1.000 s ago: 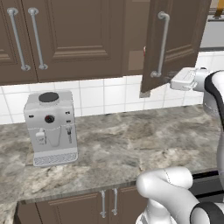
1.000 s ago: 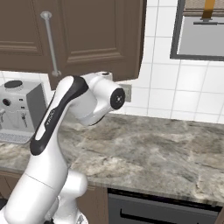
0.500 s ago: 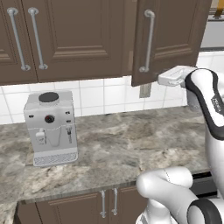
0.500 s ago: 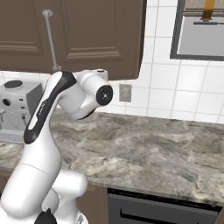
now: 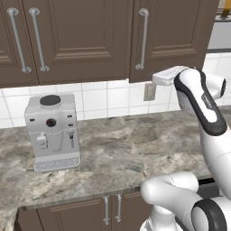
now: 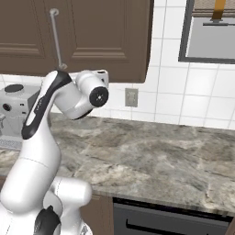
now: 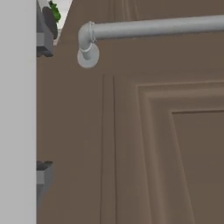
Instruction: Pick up the sponge and bar soap from the sink, and place them back in the cabinet, and close the cabinet door.
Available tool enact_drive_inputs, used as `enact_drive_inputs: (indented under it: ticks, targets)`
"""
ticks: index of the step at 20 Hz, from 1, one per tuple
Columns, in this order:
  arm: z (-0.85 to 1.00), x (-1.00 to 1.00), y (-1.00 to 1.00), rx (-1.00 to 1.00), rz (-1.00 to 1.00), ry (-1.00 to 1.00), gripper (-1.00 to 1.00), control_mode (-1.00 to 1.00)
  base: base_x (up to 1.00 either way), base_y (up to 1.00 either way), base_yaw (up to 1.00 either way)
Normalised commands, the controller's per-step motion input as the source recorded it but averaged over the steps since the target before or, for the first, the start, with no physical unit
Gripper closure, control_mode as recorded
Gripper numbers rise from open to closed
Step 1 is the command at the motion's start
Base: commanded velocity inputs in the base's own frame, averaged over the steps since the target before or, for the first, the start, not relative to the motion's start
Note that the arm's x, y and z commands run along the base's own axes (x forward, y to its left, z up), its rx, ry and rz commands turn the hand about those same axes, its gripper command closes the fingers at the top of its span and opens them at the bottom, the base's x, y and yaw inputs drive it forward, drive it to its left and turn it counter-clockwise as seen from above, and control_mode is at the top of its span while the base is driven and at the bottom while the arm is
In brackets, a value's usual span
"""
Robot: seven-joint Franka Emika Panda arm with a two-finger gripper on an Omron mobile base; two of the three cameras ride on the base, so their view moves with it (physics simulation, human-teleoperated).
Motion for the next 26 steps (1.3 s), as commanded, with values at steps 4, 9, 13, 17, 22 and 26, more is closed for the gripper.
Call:
enact_drive_inputs:
  ticks: [4,9,13,17,22,26]
  targets:
    - [0.00,0.26,0.13,0.00,-0.06,0.00,-1.00,-1.00,0.00,0.00,0.00]
    - [0.00,0.09,0.07,0.00,-0.02,0.00,-1.00,-1.00,0.00,0.00,0.00]
    - [0.00,0.09,0.02,0.00,0.00,0.00,-1.00,-1.00,0.00,0.00,0.00]
    - [0.00,0.02,0.00,0.00,0.00,0.00,-1.00,-1.00,0.00,0.00,0.00]
    - [0.00,0.13,0.00,0.00,0.00,0.00,-1.00,-1.00,0.00,0.00,0.00]
    - [0.00,0.19,0.04,0.00,0.00,0.00,-1.00,-1.00,0.00,0.00,0.00]
